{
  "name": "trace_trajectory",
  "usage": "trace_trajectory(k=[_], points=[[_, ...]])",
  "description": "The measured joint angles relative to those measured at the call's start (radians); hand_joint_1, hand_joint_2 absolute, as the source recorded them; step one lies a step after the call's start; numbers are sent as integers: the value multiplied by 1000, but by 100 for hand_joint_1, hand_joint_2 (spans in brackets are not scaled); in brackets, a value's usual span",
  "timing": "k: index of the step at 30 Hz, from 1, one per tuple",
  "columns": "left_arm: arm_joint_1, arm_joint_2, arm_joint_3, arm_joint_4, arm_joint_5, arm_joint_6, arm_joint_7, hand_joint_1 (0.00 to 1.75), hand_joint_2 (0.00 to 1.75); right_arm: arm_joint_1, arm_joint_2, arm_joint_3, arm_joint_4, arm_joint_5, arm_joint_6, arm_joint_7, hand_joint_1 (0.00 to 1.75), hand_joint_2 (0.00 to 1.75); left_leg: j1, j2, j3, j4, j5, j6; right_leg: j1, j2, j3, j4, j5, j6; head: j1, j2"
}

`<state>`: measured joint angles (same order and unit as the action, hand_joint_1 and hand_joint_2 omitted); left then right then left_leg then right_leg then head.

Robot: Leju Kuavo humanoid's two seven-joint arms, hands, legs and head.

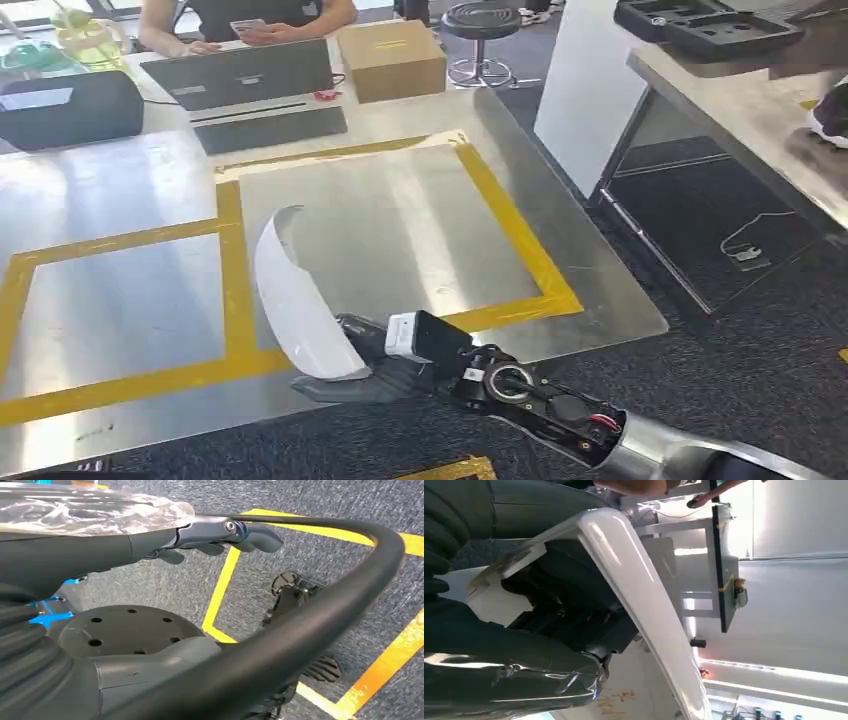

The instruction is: Take the parts from the cabinet and place them on the table.

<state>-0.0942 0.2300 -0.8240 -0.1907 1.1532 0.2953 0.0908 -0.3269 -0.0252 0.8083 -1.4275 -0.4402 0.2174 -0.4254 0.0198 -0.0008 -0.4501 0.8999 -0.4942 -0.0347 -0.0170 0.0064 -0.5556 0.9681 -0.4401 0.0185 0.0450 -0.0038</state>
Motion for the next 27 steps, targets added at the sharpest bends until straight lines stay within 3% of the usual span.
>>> trace_trajectory(k=[27], points=[[0,-2,-1,0,-2,-11,-19,0,175,-35,0,-4,13,34,-42,31,171,175,-4,0,-5,14,-2,3,-3,0,2,0,5,5,0,0]])
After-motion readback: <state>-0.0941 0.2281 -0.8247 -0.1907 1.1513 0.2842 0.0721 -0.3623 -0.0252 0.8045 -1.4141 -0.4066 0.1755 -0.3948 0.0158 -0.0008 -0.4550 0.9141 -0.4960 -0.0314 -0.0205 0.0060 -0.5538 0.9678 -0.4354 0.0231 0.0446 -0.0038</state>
